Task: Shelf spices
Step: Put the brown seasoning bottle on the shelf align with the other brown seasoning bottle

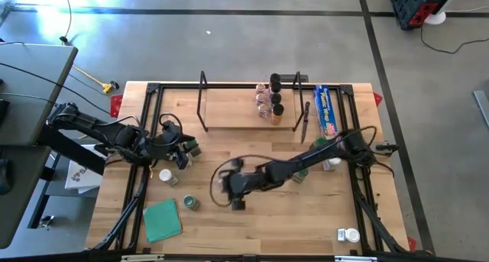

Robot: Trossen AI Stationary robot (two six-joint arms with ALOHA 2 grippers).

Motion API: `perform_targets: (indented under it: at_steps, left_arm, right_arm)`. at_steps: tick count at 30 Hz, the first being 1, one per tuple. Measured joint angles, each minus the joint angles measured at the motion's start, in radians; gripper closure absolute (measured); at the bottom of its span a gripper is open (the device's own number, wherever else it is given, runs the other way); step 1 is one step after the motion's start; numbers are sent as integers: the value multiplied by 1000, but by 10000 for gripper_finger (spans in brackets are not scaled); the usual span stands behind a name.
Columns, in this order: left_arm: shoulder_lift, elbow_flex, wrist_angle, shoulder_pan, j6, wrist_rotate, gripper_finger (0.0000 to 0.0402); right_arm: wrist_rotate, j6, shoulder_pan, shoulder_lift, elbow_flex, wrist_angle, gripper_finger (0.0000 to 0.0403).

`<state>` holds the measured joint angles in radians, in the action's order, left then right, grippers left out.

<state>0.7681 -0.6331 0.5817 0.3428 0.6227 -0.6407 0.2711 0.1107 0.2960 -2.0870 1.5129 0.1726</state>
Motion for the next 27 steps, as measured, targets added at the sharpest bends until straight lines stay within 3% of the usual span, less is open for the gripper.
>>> perform_targets:
  at_steps: [7,11,16,20,27]
  left_arm:
    - [0,0,-9,0,-17,-19,257]
    - [1,0,-32,0,-15,-46,257]
    - [4,0,-91,0,-40,-36,257]
    - [4,0,-118,0,-40,-34,257]
    - [4,0,-143,0,-40,-28,257]
  right_arm:
    - [435,300,-44,272,-329,22,246]
    - [636,522,-82,330,-432,17,246]
    - [678,669,-160,293,-484,3,246]
    - [727,644,-223,251,-477,-56,246]
    - [680,650,-323,223,-475,-87,246]
